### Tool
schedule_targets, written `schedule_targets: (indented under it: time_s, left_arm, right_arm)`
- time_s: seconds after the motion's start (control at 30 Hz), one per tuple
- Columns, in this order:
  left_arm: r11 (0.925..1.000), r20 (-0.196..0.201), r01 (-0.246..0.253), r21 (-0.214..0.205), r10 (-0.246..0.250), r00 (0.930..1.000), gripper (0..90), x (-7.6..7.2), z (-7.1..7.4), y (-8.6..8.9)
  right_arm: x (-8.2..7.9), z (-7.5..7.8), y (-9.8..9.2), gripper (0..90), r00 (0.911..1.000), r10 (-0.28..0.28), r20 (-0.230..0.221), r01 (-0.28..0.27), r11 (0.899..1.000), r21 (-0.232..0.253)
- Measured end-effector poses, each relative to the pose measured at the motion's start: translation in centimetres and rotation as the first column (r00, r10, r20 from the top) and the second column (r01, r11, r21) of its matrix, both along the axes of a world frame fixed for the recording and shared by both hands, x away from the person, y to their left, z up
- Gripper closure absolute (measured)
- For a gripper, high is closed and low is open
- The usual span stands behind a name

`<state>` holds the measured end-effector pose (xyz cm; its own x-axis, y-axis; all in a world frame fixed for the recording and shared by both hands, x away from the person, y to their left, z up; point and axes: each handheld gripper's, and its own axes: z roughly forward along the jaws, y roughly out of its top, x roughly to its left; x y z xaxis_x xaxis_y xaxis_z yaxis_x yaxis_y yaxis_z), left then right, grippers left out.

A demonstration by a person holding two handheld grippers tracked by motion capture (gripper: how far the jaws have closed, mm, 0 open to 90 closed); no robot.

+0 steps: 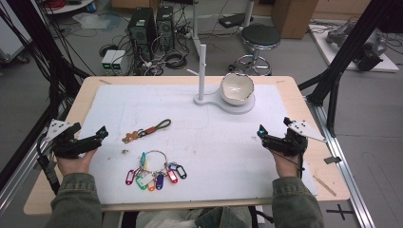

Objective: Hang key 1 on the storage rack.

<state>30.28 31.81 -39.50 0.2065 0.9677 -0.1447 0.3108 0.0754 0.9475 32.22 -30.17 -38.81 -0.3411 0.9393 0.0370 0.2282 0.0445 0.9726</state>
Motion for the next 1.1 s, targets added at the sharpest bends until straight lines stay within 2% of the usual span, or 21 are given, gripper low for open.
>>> schedule_targets:
  time_s: [0.2, 0.97, 1.1]
  left_arm:
    - [0.9996, 0.001, -0.009, -0.027, 0.009, 1.0000, 1.7, -0.09, -0.05, 0.33]
    - [0.9999, -0.019, 0.002, -0.017, -0.002, 0.9998, 1.7, 0.31, -0.24, 0.07]
    - [0.9997, -0.030, 0.018, -0.013, -0.019, 0.9994, 1.7, 0.55, -0.33, -0.27]
  right_arm:
    - [-0.02, 0.04, -0.14, 0.7, 1.0000, -0.004, -0.005, 0.004, 1.000, 0.015]
    - [-0.04, -0.01, -0.11, 0.7, 0.9998, -0.010, -0.017, 0.010, 1.000, 0.014]
    - [-0.07, -0.01, -0.10, 0.7, 0.9998, -0.009, -0.020, 0.009, 1.000, 0.014]
